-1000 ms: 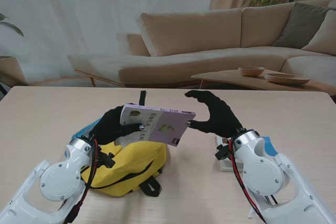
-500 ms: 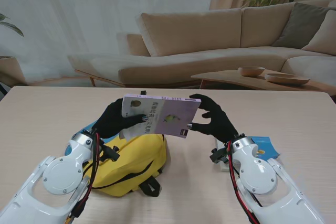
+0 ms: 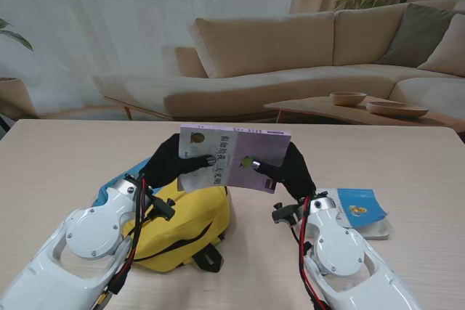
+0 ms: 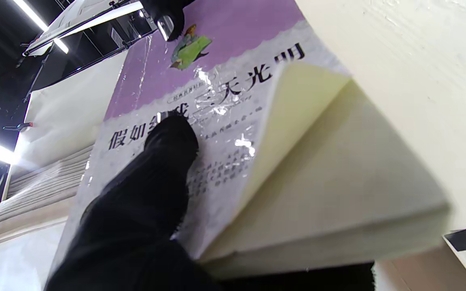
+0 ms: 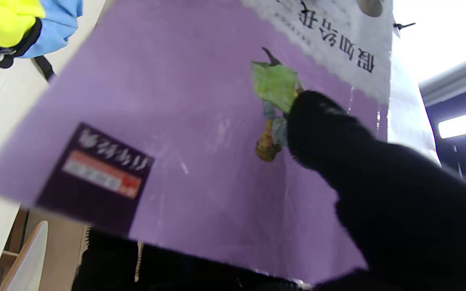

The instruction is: Pack books into the school bag then zip close the school bag

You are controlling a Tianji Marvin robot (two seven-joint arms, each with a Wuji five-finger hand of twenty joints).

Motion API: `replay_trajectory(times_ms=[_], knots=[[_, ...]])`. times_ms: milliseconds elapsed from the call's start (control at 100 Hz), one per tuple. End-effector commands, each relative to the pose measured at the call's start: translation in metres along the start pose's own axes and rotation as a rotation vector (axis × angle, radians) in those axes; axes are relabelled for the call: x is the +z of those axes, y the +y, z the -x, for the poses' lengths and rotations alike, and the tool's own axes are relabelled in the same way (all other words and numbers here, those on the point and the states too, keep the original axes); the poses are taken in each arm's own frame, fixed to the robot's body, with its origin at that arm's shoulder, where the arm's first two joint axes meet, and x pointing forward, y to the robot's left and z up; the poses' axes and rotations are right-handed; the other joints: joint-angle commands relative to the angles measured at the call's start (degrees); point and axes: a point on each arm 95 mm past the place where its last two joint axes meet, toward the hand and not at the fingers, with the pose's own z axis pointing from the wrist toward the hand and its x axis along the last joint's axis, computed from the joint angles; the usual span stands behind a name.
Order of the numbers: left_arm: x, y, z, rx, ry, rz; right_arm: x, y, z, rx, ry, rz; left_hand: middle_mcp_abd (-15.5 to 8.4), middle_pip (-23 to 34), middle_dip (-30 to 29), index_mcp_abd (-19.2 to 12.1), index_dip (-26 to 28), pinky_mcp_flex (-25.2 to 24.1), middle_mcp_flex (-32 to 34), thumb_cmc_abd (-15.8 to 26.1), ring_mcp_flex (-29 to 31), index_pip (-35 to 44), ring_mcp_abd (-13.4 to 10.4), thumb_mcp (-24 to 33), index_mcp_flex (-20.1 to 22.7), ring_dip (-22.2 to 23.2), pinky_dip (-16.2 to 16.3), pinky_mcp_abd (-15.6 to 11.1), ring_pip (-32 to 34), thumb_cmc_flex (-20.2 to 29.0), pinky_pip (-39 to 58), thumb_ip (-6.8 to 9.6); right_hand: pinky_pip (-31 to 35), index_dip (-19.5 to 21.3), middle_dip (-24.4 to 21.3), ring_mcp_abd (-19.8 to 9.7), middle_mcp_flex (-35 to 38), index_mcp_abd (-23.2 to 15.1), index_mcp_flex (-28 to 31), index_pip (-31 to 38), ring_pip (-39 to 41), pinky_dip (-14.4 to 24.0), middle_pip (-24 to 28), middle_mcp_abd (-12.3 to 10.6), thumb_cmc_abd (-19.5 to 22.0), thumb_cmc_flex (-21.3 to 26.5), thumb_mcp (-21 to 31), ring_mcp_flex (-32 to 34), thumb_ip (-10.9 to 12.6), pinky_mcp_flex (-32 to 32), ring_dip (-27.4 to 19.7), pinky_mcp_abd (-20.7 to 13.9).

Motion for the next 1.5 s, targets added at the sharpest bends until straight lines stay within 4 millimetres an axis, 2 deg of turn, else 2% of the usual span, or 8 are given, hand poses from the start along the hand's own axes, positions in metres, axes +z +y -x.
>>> replay_trajectory(times_ms=[0,40,110,200,490,580,710,1490], knots=[[0.002,0.005,-0.003,-0.013,0.004,0.02,-0.002,-0.009,-0.003,0.02,0.004,-0.02,-2.9,0.8,1.0,-6.7,4.8,-0.5,0.7,3.6,0.8,5.8,0.3,9.5,0.8,0.6,0.6,0.3,1.8,5.8,2.7,0.0,2.3,-1.0,0.1,0.3,5.9,-2.7,5.7,1.5,1.2,0.5,-1.7,0.4,1.5,3.0,1.4,5.2,-1.0,3.5,0.6,-0.7],[0.003,0.006,-0.003,-0.028,0.001,0.022,-0.002,-0.01,-0.004,0.047,-0.001,-0.019,-2.8,0.8,1.0,-6.7,4.8,-0.5,0.7,3.5,0.7,5.8,0.4,9.5,0.8,0.6,0.6,0.3,1.7,5.9,2.7,0.02,3.5,-1.1,-0.3,0.8,10.6,-3.6,10.2,2.0,2.1,0.3,-2.6,0.5,3.7,4.7,1.5,8.7,-0.3,5.8,0.8,0.0],[0.004,0.006,-0.003,-0.043,-0.005,0.028,-0.003,-0.01,-0.007,0.105,-0.011,-0.019,-1.8,0.5,0.9,-6.6,4.8,-0.7,0.4,3.7,0.5,5.7,0.5,9.4,0.8,0.6,0.6,0.3,1.7,5.9,2.5,0.04,6.4,-11.0,-1.4,1.9,19.5,-5.9,15.0,10.0,4.2,-1.0,-4.9,0.8,4.2,10.1,1.4,14.6,-6.5,9.7,0.9,1.5],[0.004,0.007,-0.002,-0.044,-0.01,0.033,-0.004,-0.011,-0.009,0.167,-0.026,-0.023,-0.7,0.5,0.7,-6.6,4.8,-1.0,0.0,3.9,0.2,5.6,0.6,9.0,0.6,0.6,0.6,0.2,1.4,6.1,2.3,0.11,10.3,-13.4,-1.9,3.6,29.1,-7.5,21.4,15.6,7.0,-0.9,-8.3,1.5,7.7,17.6,-0.4,20.4,-6.3,14.1,1.8,3.9],[-0.001,0.007,-0.003,-0.068,-0.042,0.06,-0.005,-0.005,-0.014,0.337,-0.108,-0.026,-1.2,-4.3,-3.5,-4.0,-5.0,-8.0,-5.0,3.4,-6.1,0.6,1.1,2.2,-3.4,-2.9,-0.9,-0.2,-7.2,4.1,-4.3,2.67,23.3,2.9,6.1,9.5,34.4,-8.9,34.1,16.2,19.5,1.8,-0.7,4.5,5.3,20.4,6.1,28.5,-7.2,21.7,6.8,10.4],[-0.004,0.008,-0.003,-0.079,-0.051,0.086,-0.005,-0.003,-0.016,0.387,-0.13,-0.017,-1.1,0.5,-17.6,-1.8,-8.2,-15.0,-14.1,1.8,-13.0,-5.4,0.4,5.4,-6.2,-5.3,-2.4,-1.2,-13.3,-5.7,-8.9,1.65,24.1,3.6,6.5,10.1,34.6,-8.3,34.6,15.9,20.7,2.1,-0.2,5.5,4.7,20.6,6.7,29.2,-7.2,22.5,6.9,11.4],[-0.007,0.008,-0.001,-0.071,-0.059,0.115,-0.003,-0.002,-0.016,0.384,-0.136,-0.001,-2.2,-4.6,-21.5,-0.3,-11.1,-22.9,-21.6,2.3,-21.8,-14.2,-1.8,14.5,-10.2,-8.7,-4.8,-2.6,-20.9,-18.4,-14.7,2.32,24.7,4.2,7.0,10.4,35.0,-8.3,35.2,15.9,21.6,2.1,0.3,5.8,4.1,20.7,7.2,30.2,-7.2,23.7,6.9,12.0],[-0.063,-0.013,0.013,0.273,-0.154,0.097,0.005,0.036,-0.008,0.355,-0.168,0.108,-4.1,-15.2,-28.0,-3.1,-21.1,-33.8,-30.3,3.0,-32.8,-25.6,-4.3,8.6,-14.1,-12.7,-6.2,-4.1,-33.7,-26.3,-32.2,1.42,25.9,5.8,8.3,11.0,36.1,-7.8,36.7,15.9,22.5,1.0,0.9,7.0,2.6,20.8,8.5,32.4,-7.4,26.3,7.4,13.9]])
